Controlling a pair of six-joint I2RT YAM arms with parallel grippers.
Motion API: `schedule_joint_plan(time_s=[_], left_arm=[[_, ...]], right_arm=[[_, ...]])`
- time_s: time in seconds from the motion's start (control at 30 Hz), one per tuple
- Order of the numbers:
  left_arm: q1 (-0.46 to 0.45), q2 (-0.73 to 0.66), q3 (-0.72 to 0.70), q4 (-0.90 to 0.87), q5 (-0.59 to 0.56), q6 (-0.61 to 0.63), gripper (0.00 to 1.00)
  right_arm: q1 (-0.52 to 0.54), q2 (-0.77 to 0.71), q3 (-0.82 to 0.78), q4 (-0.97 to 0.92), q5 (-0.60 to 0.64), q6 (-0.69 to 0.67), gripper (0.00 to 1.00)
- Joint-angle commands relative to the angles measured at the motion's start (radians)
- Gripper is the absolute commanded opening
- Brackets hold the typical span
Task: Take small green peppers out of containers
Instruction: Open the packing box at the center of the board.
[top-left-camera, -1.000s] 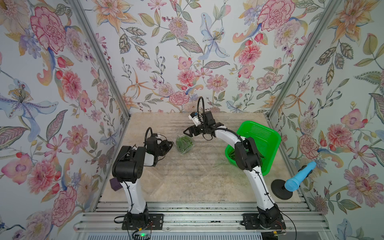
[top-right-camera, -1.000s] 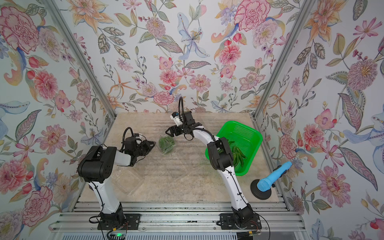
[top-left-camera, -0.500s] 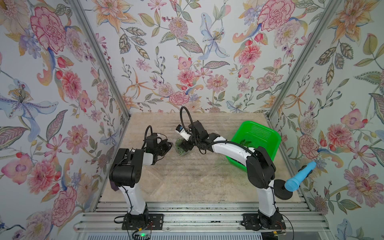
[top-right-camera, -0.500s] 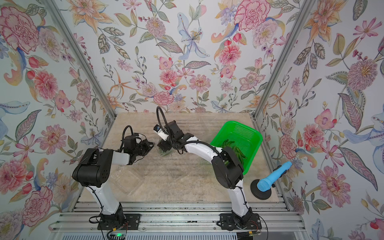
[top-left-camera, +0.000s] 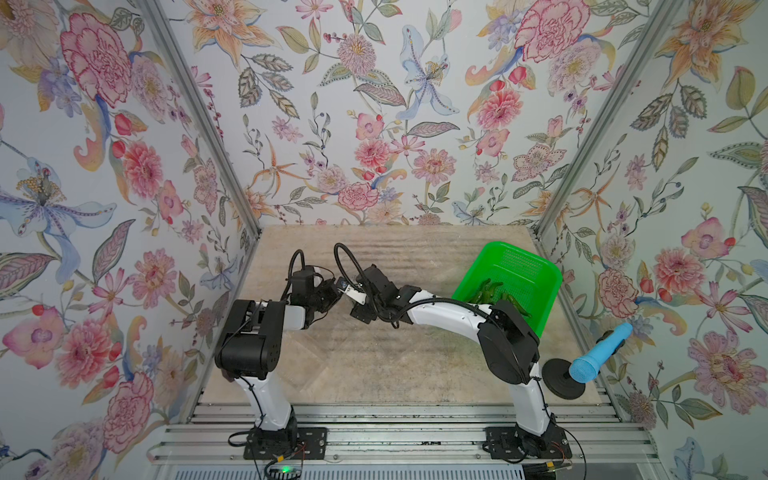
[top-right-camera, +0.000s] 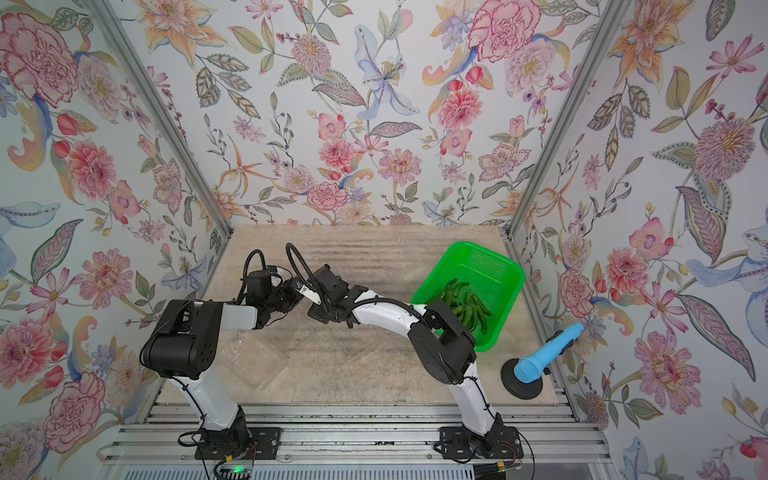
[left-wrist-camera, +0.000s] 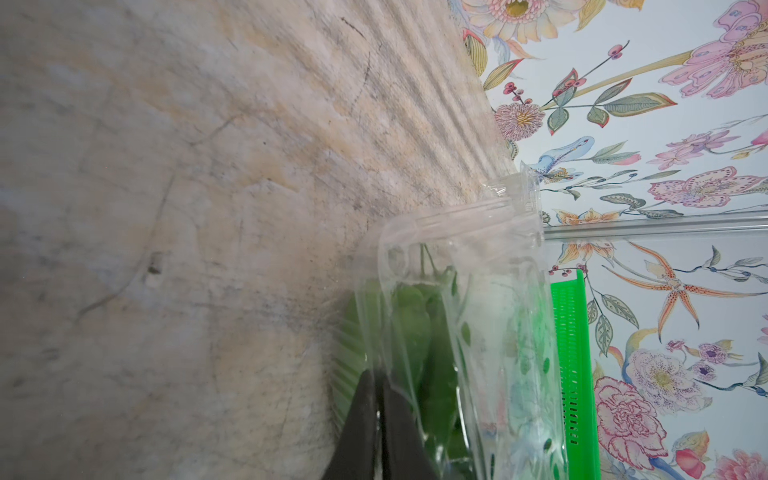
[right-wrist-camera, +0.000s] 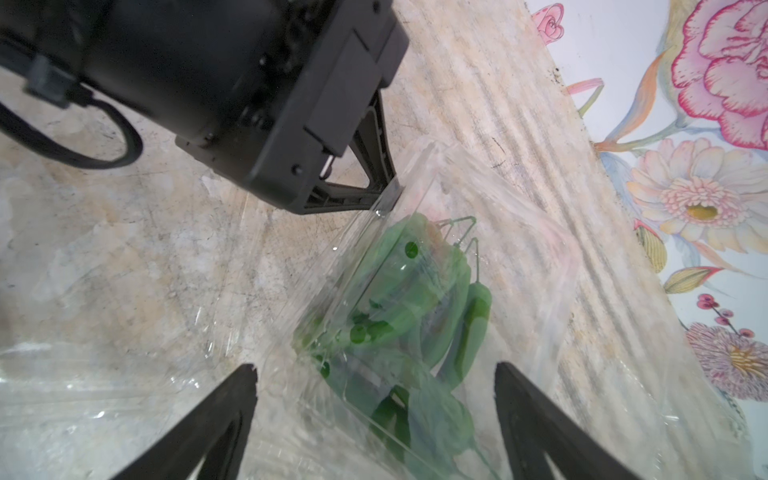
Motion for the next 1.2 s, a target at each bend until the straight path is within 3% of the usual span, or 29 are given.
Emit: schedule_joint_plan(time_s=[0.0,0.6,0.97,1.17], left_arm=[[-0.007,-0.033,0.011,-0.015,-0.007,0.026,0.08],[-0.008,-0.022,-0.002,0.016,0.003,0.007,0.09],[-0.009,-0.023,-0.017,0.035,0.013,-0.002,0.09],[-0.008,-0.018,-0.017,0.034,0.012,0.005,0.08]], right_arm=[[0.01,0.03,0.007,0.004,0.029,-0.025,0.91],[0.025,0.037,0.01,-0.018,0.034,-0.032,0.93],[0.022,0.099,0.048,0.081,0.176,-0.083,0.87],[0.022,0.067,0.022,0.1,0.139,-0.081,0.88]])
